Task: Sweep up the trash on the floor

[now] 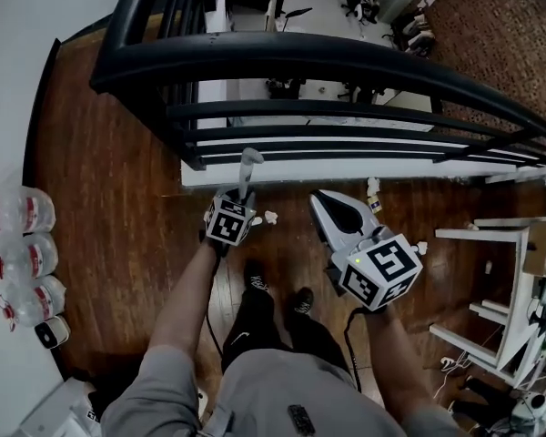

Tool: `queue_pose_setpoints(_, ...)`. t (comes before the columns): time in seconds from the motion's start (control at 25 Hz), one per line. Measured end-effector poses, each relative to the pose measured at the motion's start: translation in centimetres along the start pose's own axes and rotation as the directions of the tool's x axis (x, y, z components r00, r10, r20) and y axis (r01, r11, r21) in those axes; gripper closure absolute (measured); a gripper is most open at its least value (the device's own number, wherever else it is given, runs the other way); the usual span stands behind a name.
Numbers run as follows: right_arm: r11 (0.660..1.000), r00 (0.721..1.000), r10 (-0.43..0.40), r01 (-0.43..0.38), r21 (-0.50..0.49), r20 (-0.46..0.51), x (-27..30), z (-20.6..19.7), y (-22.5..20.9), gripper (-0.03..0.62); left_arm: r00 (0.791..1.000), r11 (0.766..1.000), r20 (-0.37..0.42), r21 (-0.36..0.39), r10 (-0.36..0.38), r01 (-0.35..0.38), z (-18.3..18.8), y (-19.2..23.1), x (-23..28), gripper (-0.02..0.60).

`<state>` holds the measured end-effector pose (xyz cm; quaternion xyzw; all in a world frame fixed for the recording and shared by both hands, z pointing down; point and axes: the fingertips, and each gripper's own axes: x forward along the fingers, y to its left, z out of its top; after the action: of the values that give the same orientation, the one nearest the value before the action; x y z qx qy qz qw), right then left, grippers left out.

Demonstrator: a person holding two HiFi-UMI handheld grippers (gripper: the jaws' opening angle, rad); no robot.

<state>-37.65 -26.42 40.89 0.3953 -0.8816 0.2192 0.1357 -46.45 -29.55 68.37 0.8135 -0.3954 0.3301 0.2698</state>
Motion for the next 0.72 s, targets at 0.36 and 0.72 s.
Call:
queue_pose_setpoints(0.36,0.998,0.995,-0.007,0.013,-0.063,0.096,-7.1,2.7,0.8,0.594,0.996,0.982,-0.017,0.164,-0.090,0.092,4.7,-8.5,-4.0,0.506)
queue_pose_setpoints(0.72,0.979,0.984,0.045,-0.008,-0.205,0.173,-15.4,7.2,2.2,0.492,0.971,0.912,0.082,0.370,-0.223,0.178,13.6,-21.2,-8.5,0.508)
